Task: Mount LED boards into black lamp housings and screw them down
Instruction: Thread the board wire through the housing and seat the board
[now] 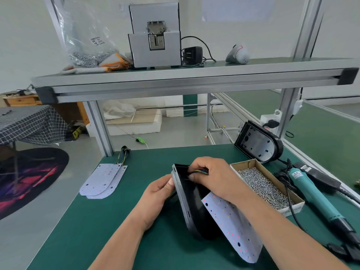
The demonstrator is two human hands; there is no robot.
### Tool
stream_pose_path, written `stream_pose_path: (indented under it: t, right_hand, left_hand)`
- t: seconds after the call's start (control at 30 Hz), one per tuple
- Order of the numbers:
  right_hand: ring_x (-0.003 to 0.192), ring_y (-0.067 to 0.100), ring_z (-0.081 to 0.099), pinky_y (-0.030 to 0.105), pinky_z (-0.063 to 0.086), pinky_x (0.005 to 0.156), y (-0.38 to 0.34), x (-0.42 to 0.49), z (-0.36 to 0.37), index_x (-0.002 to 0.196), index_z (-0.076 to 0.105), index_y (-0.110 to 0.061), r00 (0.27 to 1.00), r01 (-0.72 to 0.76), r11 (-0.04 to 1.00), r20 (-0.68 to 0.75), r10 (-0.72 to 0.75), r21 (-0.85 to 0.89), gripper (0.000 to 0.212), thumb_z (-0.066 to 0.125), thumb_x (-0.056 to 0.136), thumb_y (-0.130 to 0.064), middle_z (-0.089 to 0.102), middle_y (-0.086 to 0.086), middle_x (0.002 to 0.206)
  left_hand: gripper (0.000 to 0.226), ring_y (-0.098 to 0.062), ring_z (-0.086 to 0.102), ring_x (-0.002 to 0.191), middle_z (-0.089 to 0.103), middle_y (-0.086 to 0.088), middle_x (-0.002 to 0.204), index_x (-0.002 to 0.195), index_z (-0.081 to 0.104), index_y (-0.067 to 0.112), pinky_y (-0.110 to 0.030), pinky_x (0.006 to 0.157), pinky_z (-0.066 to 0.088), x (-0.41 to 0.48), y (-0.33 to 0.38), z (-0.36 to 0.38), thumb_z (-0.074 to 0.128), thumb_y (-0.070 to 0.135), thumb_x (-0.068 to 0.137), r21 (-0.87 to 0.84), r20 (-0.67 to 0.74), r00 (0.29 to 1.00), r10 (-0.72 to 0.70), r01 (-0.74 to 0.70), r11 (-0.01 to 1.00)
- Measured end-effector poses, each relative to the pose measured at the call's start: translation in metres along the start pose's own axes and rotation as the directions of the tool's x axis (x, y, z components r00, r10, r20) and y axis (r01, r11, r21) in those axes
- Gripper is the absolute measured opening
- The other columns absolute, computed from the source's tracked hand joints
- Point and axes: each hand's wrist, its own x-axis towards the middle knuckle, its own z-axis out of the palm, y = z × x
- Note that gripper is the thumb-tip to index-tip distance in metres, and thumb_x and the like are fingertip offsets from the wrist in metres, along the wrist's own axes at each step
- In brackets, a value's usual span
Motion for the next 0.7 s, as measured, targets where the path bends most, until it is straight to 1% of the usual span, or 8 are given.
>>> stream_pose_path:
  t: [0.1,0.23,0.33,0.47,0.57,0.63,0.7]
  right_hand:
    - [0.089,0.003,0.066,0.023,0.049,0.084,-0.0043,-0.0004,-0.0001,0.097,0.079,-0.026,1.0,0.025,0.998,0.008,-0.025,-0.058,0.015,0.083,0.087,-0.016,0.071,-0.012,0.092]
    - [0.094,0.0,0.067,0.022,0.051,0.085,-0.0085,-0.0031,-0.0008,0.102,0.073,-0.029,0.999,0.048,0.991,0.02,-0.046,-0.123,0.02,0.081,0.087,-0.018,0.074,-0.017,0.096]
    - [0.09,-0.002,0.068,0.021,0.052,0.08,-0.0085,-0.0035,0.0005,0.098,0.072,-0.029,1.0,0.008,0.996,0.0,-0.008,-0.09,0.018,0.082,0.086,-0.021,0.074,-0.022,0.092]
    - [0.086,0.002,0.067,0.032,0.054,0.079,-0.0073,-0.0031,0.0053,0.091,0.074,-0.029,1.0,-0.009,0.997,-0.018,0.007,-0.08,0.013,0.084,0.085,-0.025,0.072,-0.021,0.087]
    - [0.086,0.004,0.067,0.032,0.053,0.079,-0.0059,-0.0046,0.008,0.091,0.075,-0.03,1.0,-0.016,0.998,-0.018,0.015,-0.058,0.015,0.085,0.084,-0.024,0.07,-0.021,0.089]
    - [0.087,0.004,0.067,0.03,0.052,0.079,-0.0047,-0.0053,0.0083,0.092,0.076,-0.033,1.0,-0.025,0.999,-0.002,0.025,-0.033,0.016,0.085,0.084,-0.023,0.07,-0.021,0.089]
    - [0.088,0.004,0.067,0.03,0.052,0.082,-0.0049,-0.0043,0.0065,0.096,0.079,-0.034,0.999,-0.02,0.999,0.032,0.022,-0.043,0.017,0.083,0.086,-0.021,0.07,-0.017,0.091]
  left_hand:
    - [0.043,-0.031,0.064,0.134,0.073,-0.013,0.136,0.131,0.074,0.017,-0.056,0.12,0.042,-0.0007,0.0014,0.0006,0.056,0.046,0.105,-0.016,-0.003,1.0,-0.003,0.002,1.0]
    - [0.045,-0.031,0.064,0.134,0.073,-0.012,0.136,0.133,0.073,0.017,-0.054,0.119,0.044,-0.0015,0.0035,-0.0013,0.057,0.047,0.104,-0.004,0.005,1.0,-0.001,0.001,1.0]
    - [0.045,-0.032,0.064,0.134,0.072,-0.012,0.137,0.136,0.071,0.017,-0.046,0.115,0.049,-0.0027,0.0045,-0.0043,0.06,0.046,0.104,-0.018,0.025,1.0,0.014,-0.014,1.0]
    - [0.038,-0.032,0.066,0.131,0.072,-0.013,0.136,0.135,0.071,0.016,-0.041,0.11,0.053,-0.0031,0.0038,-0.0061,0.067,0.036,0.103,-0.024,0.042,0.997,0.058,-0.057,0.998]
    - [0.034,-0.031,0.067,0.129,0.073,-0.015,0.134,0.133,0.072,0.012,-0.034,0.106,0.053,-0.0033,0.0033,-0.0068,0.068,0.028,0.104,-0.037,0.06,0.995,0.075,-0.073,0.997]
    - [0.032,-0.031,0.067,0.129,0.072,-0.016,0.135,0.132,0.072,0.01,-0.033,0.106,0.053,-0.0029,0.0037,-0.0073,0.068,0.024,0.103,-0.04,0.071,0.994,0.081,-0.078,0.996]
    - [0.032,-0.031,0.066,0.13,0.072,-0.016,0.136,0.132,0.072,0.009,-0.034,0.107,0.052,-0.0022,0.0037,-0.0079,0.067,0.021,0.103,-0.039,0.079,0.993,0.084,-0.081,0.996]
